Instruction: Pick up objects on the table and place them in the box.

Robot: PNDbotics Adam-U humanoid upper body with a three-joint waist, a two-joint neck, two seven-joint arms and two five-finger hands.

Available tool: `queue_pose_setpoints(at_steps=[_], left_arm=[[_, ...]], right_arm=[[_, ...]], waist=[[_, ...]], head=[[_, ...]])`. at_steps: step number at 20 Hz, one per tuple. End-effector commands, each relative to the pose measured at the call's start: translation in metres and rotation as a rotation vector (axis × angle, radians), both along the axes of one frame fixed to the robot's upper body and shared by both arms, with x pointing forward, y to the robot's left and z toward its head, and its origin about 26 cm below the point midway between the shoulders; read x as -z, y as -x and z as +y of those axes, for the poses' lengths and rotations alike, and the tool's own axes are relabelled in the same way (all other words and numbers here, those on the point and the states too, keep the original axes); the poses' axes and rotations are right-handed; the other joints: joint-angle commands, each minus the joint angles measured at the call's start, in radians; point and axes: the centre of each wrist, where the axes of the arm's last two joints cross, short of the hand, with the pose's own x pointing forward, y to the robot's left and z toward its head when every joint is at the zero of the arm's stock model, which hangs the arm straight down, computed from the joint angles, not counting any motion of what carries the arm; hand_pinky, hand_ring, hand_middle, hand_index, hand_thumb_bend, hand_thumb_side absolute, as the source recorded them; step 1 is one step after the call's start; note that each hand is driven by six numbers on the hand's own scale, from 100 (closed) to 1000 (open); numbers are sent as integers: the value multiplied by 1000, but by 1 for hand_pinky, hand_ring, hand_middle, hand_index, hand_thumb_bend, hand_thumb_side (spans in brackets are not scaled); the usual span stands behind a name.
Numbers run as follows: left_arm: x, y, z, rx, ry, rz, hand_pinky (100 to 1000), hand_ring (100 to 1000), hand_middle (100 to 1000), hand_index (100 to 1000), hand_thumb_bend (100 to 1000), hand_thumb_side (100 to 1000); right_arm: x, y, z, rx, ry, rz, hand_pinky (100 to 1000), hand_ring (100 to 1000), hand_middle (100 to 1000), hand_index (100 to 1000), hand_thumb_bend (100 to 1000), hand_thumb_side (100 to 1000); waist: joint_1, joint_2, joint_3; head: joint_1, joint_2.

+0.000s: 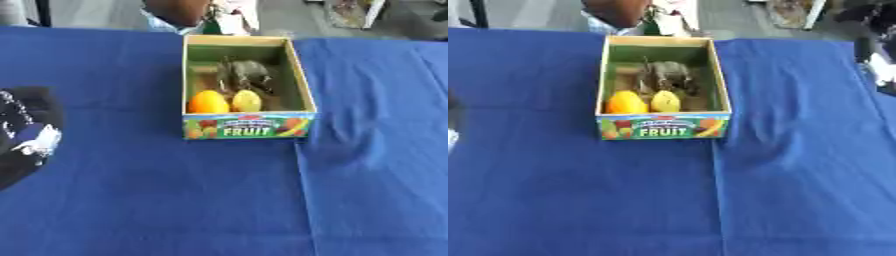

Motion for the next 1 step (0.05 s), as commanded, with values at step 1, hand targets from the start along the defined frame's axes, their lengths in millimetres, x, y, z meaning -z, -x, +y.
queue_pose_setpoints(at_steps=[1], left_arm=[[-6, 3, 2, -19, 15, -33, 662, 713, 642, 739, 259, 242]], right_arm=[[-5, 14, -5, 18, -31, -19, 831, 740, 751, 834, 100, 331]], waist=[[2, -11, -7]], head=[[11, 13]])
